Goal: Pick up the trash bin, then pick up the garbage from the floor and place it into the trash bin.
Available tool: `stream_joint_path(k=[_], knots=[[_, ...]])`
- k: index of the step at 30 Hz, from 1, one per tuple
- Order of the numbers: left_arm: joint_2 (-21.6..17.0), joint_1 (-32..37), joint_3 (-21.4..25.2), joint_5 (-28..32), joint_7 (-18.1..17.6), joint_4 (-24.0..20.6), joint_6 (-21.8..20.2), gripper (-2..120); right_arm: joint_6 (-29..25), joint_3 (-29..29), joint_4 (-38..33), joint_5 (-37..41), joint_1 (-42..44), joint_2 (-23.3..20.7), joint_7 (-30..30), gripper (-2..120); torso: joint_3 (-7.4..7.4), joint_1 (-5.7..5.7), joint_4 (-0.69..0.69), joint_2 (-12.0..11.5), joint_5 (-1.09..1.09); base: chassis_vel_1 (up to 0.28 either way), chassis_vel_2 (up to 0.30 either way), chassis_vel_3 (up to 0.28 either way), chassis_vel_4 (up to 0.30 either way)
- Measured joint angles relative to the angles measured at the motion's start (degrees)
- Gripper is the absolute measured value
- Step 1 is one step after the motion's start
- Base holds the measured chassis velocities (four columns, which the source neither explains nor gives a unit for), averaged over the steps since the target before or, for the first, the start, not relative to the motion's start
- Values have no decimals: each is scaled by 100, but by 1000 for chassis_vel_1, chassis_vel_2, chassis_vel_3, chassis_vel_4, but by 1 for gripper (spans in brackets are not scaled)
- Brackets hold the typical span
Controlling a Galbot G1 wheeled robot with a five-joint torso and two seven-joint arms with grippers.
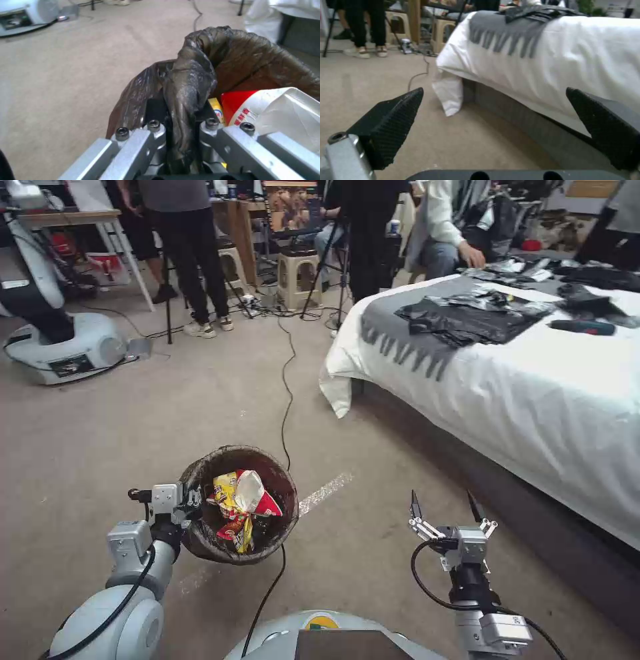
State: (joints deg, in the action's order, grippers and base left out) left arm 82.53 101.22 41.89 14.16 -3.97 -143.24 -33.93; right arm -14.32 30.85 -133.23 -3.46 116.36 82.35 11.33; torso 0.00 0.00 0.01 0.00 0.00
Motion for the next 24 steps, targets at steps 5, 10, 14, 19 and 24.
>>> stream_joint_path(k=[5,10,14,19,24], knots=[[18,12,9,1,-10,0,0,7,1,-23,35,5,-19,-7,2,100,0,0,-1,0,0,83,95,80,80],[39,27,19,-1,-14,0,0,7,-1,-45,62,11,-37,-9,4,100,0,0,-1,0,0,78,100,101,90],[59,26,18,-4,-16,0,0,7,-2,-48,64,18,-48,-16,5,100,0,0,0,0,0,94,112,99,101],[87,22,6,-14,-18,0,0,7,-7,-43,67,42,-51,-39,12,100,0,0,-1,0,0,86,86,85,93],[94,27,5,-19,-19,0,0,7,-8,-46,73,65,-64,-50,14,100,0,0,0,0,0,90,87,79,87]])
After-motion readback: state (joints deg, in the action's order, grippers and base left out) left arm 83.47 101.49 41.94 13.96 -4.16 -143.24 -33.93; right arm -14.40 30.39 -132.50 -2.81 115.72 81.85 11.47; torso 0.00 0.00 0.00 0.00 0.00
